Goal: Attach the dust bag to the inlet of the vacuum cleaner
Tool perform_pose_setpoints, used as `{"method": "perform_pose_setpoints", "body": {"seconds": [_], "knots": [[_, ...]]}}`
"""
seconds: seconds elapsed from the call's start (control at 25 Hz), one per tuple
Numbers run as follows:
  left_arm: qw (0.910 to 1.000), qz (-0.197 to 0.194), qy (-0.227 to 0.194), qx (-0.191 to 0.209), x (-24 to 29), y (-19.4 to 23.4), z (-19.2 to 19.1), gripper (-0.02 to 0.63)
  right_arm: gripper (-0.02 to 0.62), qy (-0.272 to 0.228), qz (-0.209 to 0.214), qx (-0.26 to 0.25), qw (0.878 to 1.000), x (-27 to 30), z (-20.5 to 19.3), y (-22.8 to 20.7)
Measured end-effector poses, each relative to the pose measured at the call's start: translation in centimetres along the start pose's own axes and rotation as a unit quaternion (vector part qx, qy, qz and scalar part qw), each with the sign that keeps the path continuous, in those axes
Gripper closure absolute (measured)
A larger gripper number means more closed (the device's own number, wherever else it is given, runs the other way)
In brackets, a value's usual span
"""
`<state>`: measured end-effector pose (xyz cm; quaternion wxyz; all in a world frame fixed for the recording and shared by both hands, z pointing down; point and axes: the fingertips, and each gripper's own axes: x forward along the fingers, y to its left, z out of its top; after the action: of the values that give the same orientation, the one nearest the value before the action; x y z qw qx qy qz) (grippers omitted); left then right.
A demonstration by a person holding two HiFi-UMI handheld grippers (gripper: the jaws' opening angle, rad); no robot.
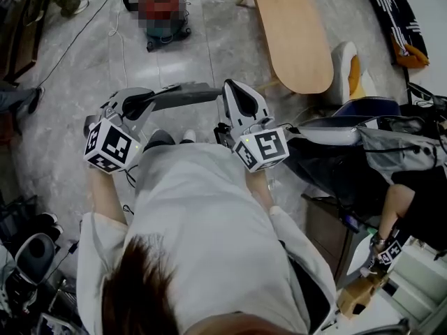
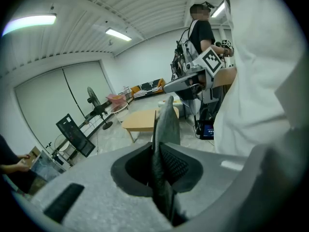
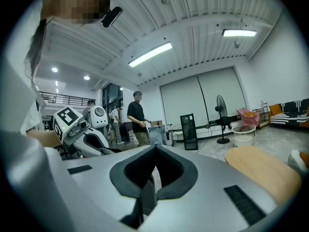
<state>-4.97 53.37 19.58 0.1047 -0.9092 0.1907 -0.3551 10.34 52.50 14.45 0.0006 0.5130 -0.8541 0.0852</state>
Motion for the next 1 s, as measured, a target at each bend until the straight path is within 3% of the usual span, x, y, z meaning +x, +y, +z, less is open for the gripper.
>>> {"method": "perform_pose_setpoints", "body": {"seconds": [0.24,0.56,1.0], "knots": [[1.0,-0.007,-0.003,-0.003,1.4,1.1,-0.1,0.566,0.594,-0.011,0.012,-0.004,1.0,1.4,0.4,-0.6],[0.9996,-0.029,-0.005,-0.002,3.9,2.4,-0.9,0.566,0.594,0.004,-0.005,0.008,1.0,2.6,-1.2,-2.3],[0.9988,-0.049,-0.003,-0.003,7.3,8.8,-2.3,0.565,0.594,0.012,-0.025,0.005,1.0,8.6,0.1,-5.1]]}}
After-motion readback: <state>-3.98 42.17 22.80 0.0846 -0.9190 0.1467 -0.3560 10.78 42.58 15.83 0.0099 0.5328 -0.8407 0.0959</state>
